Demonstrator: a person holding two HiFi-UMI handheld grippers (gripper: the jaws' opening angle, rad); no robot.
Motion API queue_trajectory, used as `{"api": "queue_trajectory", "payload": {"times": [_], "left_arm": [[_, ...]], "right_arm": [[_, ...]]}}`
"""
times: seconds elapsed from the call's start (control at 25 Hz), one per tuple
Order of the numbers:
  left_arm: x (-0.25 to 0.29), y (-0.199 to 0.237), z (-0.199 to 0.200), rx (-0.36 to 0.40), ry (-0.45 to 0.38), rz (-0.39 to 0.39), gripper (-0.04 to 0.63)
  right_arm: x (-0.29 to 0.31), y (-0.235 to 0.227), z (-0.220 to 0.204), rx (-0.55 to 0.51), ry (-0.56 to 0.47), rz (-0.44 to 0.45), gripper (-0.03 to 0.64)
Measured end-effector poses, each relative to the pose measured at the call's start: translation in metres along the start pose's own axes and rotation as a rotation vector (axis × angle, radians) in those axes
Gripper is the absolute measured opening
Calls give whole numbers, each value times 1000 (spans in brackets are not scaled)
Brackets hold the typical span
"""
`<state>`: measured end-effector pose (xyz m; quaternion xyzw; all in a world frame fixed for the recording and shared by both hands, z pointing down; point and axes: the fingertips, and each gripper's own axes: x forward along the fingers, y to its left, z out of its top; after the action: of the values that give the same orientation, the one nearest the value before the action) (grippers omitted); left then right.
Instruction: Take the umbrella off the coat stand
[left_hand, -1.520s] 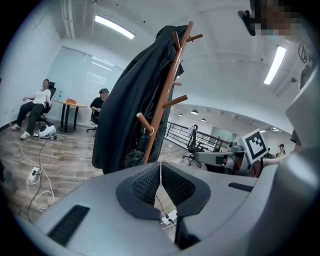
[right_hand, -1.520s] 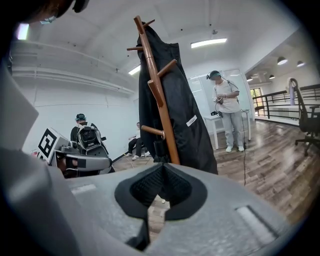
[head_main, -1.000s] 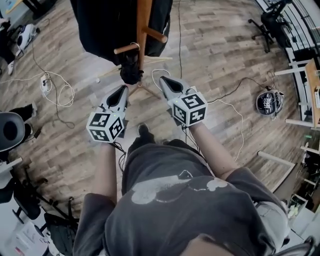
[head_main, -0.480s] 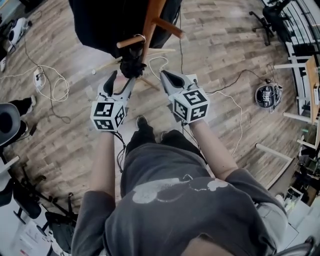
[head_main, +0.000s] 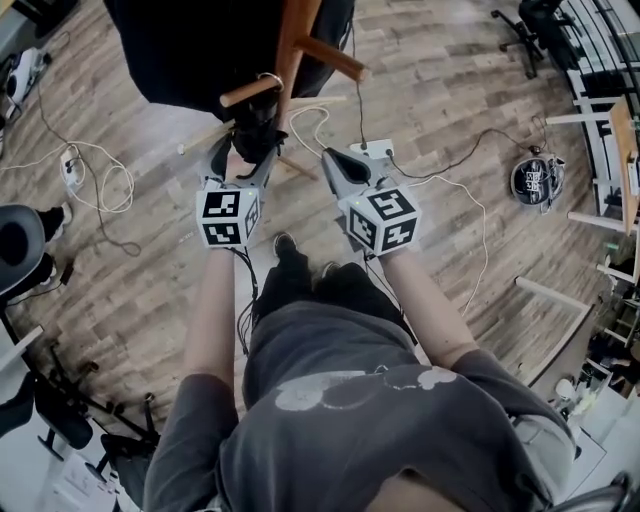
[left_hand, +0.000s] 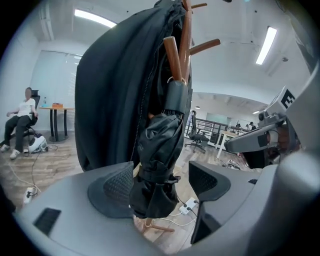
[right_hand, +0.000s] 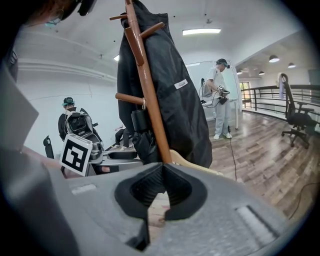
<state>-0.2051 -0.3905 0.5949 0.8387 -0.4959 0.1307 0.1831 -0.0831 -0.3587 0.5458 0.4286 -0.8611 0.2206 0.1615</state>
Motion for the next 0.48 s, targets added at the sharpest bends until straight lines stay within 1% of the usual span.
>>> {"api": "queue_trajectory", "payload": {"times": [0.2, 0.48], "left_arm": [[20, 7, -10, 12, 24, 17, 367], [40, 4, -13, 42, 16, 16, 368]], "right_arm": [[-2, -8, -5, 20, 1, -24, -2], [2, -12, -11, 23, 0, -18, -2]]}}
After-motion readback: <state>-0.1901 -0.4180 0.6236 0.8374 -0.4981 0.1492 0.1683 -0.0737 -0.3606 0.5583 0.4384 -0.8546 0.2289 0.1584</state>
